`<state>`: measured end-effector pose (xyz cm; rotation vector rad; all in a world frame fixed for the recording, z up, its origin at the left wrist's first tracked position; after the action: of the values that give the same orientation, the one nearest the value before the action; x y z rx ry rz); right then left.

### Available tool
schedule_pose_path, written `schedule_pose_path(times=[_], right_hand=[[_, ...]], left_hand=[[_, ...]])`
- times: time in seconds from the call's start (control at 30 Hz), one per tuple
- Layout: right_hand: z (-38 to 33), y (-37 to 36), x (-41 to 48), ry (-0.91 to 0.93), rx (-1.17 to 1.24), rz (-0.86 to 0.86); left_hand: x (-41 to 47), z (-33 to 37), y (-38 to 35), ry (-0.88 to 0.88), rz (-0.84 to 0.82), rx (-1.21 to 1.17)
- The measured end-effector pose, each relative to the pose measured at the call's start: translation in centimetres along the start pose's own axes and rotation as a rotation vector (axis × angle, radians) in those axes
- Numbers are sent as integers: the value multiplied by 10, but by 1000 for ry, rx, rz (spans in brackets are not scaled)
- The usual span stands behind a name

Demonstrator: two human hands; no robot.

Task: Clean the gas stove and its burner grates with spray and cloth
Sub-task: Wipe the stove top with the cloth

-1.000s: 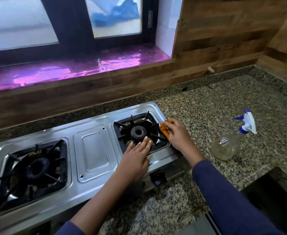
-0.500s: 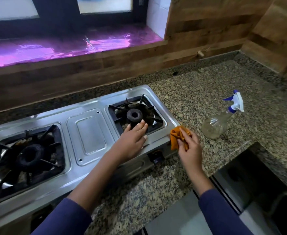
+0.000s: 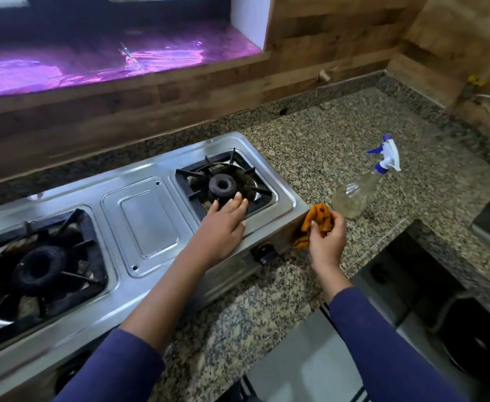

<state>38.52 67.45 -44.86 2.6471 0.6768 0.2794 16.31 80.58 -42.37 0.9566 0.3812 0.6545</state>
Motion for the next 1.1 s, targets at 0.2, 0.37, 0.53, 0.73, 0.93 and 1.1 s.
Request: schedule_pose_path(times=[0.2,0.37,0.53,0.73,0.93,1.1], right_hand=[[-34,-13,-29,355,-168,-125],[-29,-7,2,243,-157,-127],[-74,-42,3,556,-439,-327],[-100,-104,49,583,-656,-438],[-121,-174,90,743,-697,-707],[-127,-178,100,802,-683,-879]], left_hand=[[-3,3,1,-3,8,22],[-1,3,2,15,-33,22],[-1,5,1,64,-15,20],[1,13,7,141,60,14],[3,6,6,200,103,-77],[-1,6,6,289,209,-151]])
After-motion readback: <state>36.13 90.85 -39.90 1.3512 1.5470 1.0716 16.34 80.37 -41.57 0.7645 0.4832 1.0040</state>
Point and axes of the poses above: each hand's wrist, its own x-axis towards the middle knuckle, its own y-axis out of the back of the hand, z = x × y, the point moved 8 cm from there along x, towards the middle knuckle, and after that the axes turned 1 degree about x, right-handed, at the moved point
